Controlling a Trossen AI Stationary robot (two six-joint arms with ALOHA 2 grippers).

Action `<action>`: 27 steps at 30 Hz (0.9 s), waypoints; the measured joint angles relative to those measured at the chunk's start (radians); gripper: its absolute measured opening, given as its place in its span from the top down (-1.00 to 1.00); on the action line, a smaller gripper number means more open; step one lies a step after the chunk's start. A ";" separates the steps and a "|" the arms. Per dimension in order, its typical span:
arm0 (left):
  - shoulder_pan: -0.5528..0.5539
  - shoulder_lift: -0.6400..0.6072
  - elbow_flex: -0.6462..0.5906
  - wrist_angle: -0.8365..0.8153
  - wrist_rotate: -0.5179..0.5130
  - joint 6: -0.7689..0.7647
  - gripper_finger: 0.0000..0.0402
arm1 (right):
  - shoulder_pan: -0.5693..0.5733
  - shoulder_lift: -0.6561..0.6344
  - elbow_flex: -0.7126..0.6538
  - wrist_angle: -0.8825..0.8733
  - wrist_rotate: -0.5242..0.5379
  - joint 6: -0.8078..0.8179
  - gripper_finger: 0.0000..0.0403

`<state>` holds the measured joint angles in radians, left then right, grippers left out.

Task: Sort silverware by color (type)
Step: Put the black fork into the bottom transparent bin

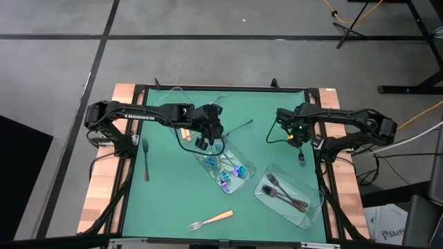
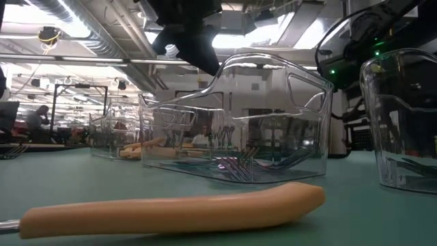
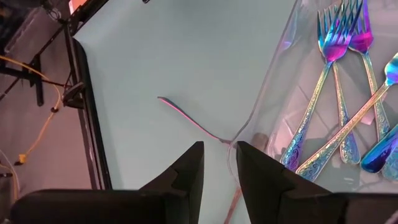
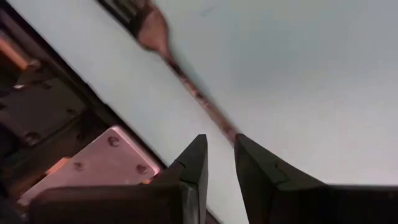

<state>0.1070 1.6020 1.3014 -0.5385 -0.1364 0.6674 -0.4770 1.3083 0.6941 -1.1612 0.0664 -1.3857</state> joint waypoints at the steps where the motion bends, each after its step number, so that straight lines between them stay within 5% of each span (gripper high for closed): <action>1: 0.000 0.000 0.000 0.000 0.000 -0.009 0.56 | 0.000 0.000 -0.001 0.001 -0.007 -0.007 0.66; 27: 0.002 0.000 0.000 0.000 -0.003 -0.033 0.56 | 0.000 0.085 -0.075 0.080 -0.042 -0.077 0.66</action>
<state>0.1093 1.6024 1.3014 -0.5389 -0.1398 0.6342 -0.4770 1.3933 0.6189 -1.0812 0.0241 -1.4631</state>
